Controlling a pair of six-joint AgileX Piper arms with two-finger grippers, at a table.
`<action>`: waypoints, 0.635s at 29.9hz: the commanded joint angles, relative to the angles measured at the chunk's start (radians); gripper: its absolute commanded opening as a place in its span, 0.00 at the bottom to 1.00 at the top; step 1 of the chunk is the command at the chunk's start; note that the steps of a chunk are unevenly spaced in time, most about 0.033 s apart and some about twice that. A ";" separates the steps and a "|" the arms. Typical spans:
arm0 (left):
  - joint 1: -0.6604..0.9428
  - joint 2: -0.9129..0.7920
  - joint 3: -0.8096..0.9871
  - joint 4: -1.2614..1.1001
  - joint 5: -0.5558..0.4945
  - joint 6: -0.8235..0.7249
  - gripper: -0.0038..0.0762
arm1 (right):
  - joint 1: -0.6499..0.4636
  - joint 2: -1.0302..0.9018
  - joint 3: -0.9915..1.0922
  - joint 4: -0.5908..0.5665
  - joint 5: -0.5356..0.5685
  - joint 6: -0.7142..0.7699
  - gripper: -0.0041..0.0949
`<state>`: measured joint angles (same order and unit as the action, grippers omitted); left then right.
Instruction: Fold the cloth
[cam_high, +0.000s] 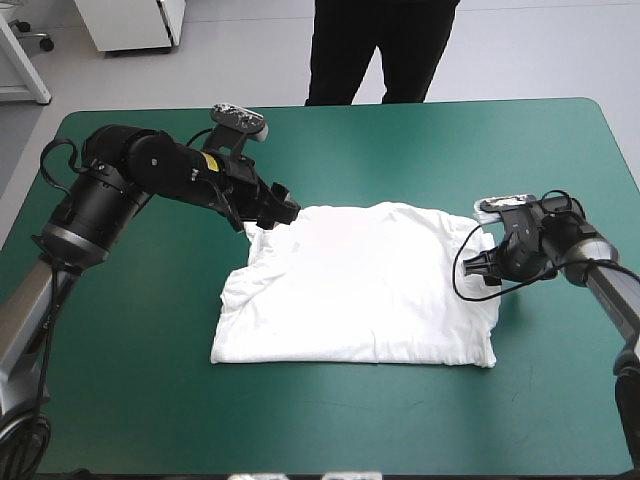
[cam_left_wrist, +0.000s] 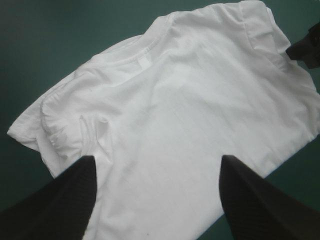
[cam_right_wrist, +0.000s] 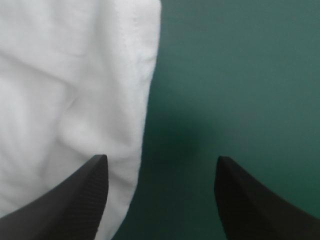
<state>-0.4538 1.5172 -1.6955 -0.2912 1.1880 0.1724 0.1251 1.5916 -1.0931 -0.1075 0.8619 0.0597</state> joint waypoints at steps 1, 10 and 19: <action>-0.004 -0.040 -0.030 -0.027 -0.034 -0.015 0.67 | -0.034 -0.002 -0.021 0.002 -0.035 -0.025 0.63; -0.004 -0.040 -0.030 -0.031 -0.037 -0.032 0.67 | -0.034 0.089 -0.021 0.130 -0.063 -0.089 0.47; -0.004 -0.047 -0.030 -0.031 0.005 -0.032 0.66 | -0.034 0.182 -0.021 0.168 -0.060 -0.099 0.02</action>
<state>-0.4538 1.5172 -1.6955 -0.2924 1.2188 0.1479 0.0979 1.7323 -1.1260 0.0840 0.8559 -0.0374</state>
